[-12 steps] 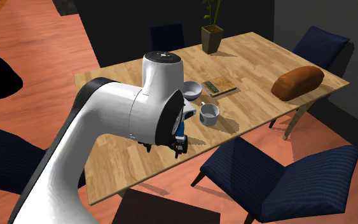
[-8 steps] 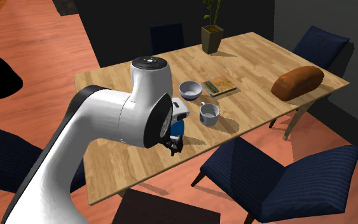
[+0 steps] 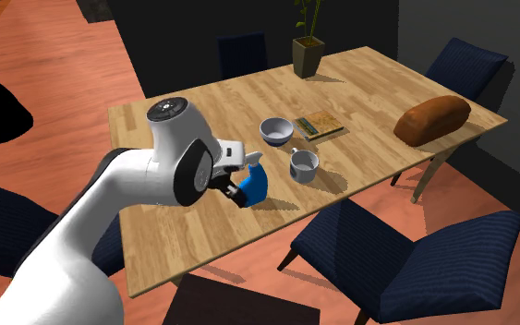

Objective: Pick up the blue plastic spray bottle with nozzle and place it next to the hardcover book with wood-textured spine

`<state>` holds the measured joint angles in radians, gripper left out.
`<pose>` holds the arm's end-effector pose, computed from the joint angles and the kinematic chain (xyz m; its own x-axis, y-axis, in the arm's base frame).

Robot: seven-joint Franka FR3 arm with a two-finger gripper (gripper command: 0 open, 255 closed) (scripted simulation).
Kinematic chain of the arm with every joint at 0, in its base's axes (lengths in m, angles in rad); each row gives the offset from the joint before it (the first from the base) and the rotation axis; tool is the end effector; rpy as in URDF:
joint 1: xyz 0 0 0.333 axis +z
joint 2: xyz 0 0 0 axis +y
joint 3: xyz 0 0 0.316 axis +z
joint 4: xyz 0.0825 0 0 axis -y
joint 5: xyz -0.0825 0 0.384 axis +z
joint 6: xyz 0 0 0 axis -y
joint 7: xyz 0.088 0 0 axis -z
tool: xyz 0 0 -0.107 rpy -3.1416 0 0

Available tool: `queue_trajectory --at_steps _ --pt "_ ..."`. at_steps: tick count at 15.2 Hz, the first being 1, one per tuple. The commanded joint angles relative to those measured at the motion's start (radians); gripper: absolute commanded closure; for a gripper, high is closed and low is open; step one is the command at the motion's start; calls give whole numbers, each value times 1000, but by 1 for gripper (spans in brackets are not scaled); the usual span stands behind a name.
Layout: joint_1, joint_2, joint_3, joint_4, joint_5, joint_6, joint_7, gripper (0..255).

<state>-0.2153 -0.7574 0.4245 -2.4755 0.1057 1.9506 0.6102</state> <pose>0.3467 0.1025 0.5342 0.8455 -0.4679 0.2574 -0.4936 -0.8687 0.0422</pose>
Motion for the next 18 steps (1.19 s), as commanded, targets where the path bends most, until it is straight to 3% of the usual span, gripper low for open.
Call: queue_trajectory --at_steps 1,5,12,18 --pt "-66 37 88 -1 -25 92 152 0" --pt "-252 136 286 56 -123 214 457 0" --pt "-290 186 315 5 -147 316 475 0" --pt "-294 191 318 1 -149 324 477 0"
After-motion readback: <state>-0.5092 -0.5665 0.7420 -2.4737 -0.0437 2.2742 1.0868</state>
